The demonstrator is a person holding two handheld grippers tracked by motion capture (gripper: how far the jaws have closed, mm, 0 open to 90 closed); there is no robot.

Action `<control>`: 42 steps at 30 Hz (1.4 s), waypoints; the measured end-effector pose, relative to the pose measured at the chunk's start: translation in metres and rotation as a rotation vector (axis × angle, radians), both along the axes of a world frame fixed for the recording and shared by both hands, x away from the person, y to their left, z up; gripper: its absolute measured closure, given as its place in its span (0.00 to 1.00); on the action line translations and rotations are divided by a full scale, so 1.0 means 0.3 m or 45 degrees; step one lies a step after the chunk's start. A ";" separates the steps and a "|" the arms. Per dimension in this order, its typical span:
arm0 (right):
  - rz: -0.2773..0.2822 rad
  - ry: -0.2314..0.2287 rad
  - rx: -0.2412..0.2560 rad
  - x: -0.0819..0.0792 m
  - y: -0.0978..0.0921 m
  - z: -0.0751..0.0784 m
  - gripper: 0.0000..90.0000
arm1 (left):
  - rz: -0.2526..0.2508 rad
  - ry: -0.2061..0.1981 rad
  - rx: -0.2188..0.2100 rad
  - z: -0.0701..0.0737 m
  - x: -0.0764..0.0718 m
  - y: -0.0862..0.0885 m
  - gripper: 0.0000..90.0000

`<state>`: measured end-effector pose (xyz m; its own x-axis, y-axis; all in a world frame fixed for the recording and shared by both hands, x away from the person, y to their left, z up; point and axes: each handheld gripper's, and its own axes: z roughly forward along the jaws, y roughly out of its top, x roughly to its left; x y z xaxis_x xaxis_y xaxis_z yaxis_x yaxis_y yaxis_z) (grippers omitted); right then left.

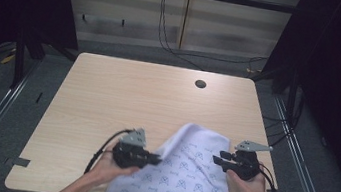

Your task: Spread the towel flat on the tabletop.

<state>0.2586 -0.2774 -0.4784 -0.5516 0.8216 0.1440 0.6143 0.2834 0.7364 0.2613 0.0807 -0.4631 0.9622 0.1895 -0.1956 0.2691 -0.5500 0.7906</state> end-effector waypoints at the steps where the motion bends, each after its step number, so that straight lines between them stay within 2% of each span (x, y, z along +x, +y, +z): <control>1: 0.005 0.003 0.001 -0.003 0.000 0.001 0.68 | -0.012 0.025 0.016 -0.010 -0.011 -0.002 0.82; 2: 0.009 0.000 -0.003 -0.004 0.000 0.001 0.68 | -0.018 0.037 0.009 -0.011 -0.011 0.004 0.76; 4: 0.008 -0.004 -0.001 -0.003 -0.001 0.001 0.67 | 0.011 0.076 -0.058 -0.002 0.013 0.028 0.72; 5: 0.005 -0.004 0.002 -0.003 -0.003 0.002 0.67 | 0.056 0.078 -0.087 0.007 0.031 0.042 0.71; 6: 0.001 -0.005 0.004 -0.002 -0.004 0.003 0.67 | 0.101 0.071 -0.095 0.013 0.052 0.051 0.71; 8: -0.001 -0.002 0.004 0.002 -0.006 0.001 0.67 | 0.187 0.091 -0.093 0.004 0.102 0.058 0.73; 9: -0.001 0.000 0.003 0.005 -0.007 -0.001 0.67 | 0.224 0.110 -0.082 -0.011 0.125 0.053 0.73; 11: 0.000 0.007 -0.002 0.009 -0.004 -0.004 0.67 | 0.226 0.139 -0.034 -0.048 0.157 0.029 0.71; 13: 0.001 0.009 -0.003 0.008 0.000 -0.003 0.67 | 0.213 0.161 0.015 -0.079 0.164 0.002 0.68; 17: 0.015 0.005 -0.002 0.004 0.002 -0.002 0.67 | 0.180 0.134 0.089 -0.110 0.140 -0.020 0.65; 18: 0.018 0.010 -0.003 0.003 0.002 -0.003 0.67 | 0.202 0.099 0.127 -0.115 0.132 -0.026 0.65; 20: 0.020 0.016 -0.002 0.004 0.001 -0.007 0.67 | 0.198 0.070 0.136 -0.120 0.122 -0.032 0.68; 21: 0.024 0.015 0.005 0.004 0.000 -0.007 0.67 | 0.197 0.040 0.141 -0.119 0.117 -0.035 0.74; 22: 0.028 0.013 0.008 0.004 0.000 -0.006 0.67 | 0.180 0.041 0.154 -0.118 0.115 -0.036 0.82; 24: 0.030 0.011 0.004 0.001 0.001 -0.004 0.67 | 0.167 0.029 0.148 -0.121 0.110 -0.037 0.93; 25: 0.032 0.013 0.005 0.001 0.002 -0.005 0.67 | 0.170 0.041 0.142 -0.120 0.112 -0.037 0.95; 27: 0.033 0.017 -0.005 0.002 0.003 -0.008 0.67 | 0.177 0.050 0.122 -0.111 0.117 -0.030 0.97; 30: 0.036 0.023 -0.010 0.004 0.006 -0.012 0.66 | 0.200 0.060 0.043 -0.077 0.130 -0.005 0.97; 32: 0.035 0.028 -0.015 0.005 0.008 -0.013 0.66 | 0.227 0.042 0.004 -0.042 0.149 0.022 0.97; 36: 0.026 0.027 -0.011 0.009 0.008 -0.012 0.66 | 0.340 0.011 -0.101 0.027 0.205 0.107 0.97; 37: 0.032 0.022 -0.010 0.010 0.007 -0.010 0.66 | 0.365 0.034 -0.131 0.040 0.220 0.132 0.97; 38: 0.030 0.023 -0.010 0.011 0.006 -0.009 0.66 | 0.374 0.035 -0.148 0.050 0.231 0.152 0.97; 39: 0.029 0.024 -0.007 0.013 0.007 -0.007 0.66 | 0.401 0.011 -0.129 0.059 0.240 0.166 0.97; 41: 0.031 0.022 -0.016 0.021 0.007 -0.007 0.66 | 0.436 0.012 -0.116 0.059 0.269 0.196 0.97; 42: 0.027 0.025 -0.012 0.026 0.006 -0.007 0.66 | 0.479 -0.018 -0.104 0.054 0.284 0.209 0.97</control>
